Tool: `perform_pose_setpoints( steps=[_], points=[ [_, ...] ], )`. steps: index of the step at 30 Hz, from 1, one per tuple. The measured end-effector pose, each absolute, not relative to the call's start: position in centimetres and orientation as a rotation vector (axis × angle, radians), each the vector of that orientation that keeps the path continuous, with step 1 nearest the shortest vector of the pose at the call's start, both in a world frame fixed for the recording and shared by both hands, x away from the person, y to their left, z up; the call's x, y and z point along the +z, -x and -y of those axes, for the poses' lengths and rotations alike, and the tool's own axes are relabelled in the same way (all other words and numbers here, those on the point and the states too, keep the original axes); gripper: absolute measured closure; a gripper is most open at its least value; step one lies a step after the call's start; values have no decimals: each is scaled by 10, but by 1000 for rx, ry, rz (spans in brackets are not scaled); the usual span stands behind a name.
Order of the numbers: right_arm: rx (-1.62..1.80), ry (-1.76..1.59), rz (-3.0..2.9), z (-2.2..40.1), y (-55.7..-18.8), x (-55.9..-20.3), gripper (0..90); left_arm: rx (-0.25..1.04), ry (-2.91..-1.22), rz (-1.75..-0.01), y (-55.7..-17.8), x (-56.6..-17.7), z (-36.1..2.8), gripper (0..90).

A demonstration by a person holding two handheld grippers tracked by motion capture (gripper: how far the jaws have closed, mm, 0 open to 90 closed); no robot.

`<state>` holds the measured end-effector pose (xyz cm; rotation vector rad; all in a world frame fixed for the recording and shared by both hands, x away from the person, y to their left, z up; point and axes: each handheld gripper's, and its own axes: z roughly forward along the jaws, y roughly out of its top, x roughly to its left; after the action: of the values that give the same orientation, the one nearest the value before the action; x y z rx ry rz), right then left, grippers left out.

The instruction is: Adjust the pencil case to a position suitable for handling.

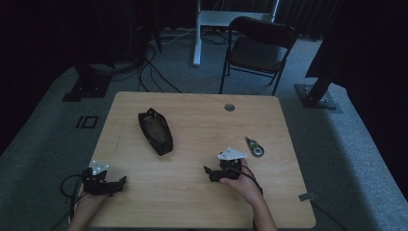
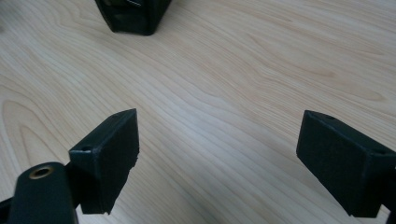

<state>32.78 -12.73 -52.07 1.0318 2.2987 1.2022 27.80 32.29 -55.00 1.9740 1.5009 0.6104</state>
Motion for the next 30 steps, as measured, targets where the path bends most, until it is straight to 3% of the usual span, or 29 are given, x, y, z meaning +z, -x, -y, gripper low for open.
perform_pose_setpoints(
  steps=[30],
  points=[
    [1293, -957, -2323, 55, -340, -519, 128, 610, -1974, -1501, -278, -550, -323, 2]
  ],
)
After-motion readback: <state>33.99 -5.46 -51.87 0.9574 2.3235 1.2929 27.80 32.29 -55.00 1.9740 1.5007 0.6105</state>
